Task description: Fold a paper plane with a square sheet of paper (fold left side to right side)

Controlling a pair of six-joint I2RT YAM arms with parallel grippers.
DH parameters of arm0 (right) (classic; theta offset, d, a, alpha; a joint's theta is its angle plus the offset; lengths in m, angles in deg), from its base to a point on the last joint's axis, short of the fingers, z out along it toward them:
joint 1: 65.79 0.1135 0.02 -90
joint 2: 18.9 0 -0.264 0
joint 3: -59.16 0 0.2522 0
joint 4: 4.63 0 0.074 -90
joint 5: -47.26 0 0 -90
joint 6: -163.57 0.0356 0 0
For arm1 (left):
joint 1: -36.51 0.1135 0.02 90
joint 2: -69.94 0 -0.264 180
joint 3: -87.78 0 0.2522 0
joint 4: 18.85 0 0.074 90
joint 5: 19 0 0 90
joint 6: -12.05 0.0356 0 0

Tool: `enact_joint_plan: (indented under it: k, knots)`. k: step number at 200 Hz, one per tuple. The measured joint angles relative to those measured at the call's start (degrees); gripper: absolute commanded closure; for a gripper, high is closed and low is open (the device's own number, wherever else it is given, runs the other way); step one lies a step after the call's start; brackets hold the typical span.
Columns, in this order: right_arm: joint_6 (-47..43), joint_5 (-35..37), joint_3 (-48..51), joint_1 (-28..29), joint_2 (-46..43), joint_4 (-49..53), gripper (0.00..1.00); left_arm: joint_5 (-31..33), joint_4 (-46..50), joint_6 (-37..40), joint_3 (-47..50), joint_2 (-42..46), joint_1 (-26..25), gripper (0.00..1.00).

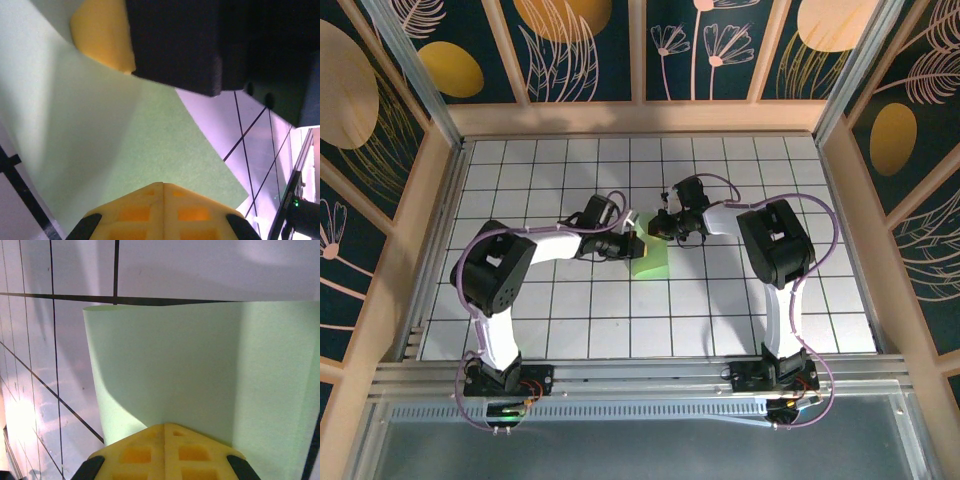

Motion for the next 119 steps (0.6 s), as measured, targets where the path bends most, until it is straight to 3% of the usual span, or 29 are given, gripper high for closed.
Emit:
enact_joint_plan:
  k: [72, 119]
  knots:
    - [0.0, 0.0, 0.0, 0.0, 0.0, 0.0, 1.0, 0.2, -0.5, 0.0, 1.7, -2.4, -1.4, 0.94]
    - [0.0, 0.0, 0.0, 0.0, 0.0, 0.0, 1.0, 0.9, -3.5, 0.3, 6.6, 0.6, -1.6, 0.95]
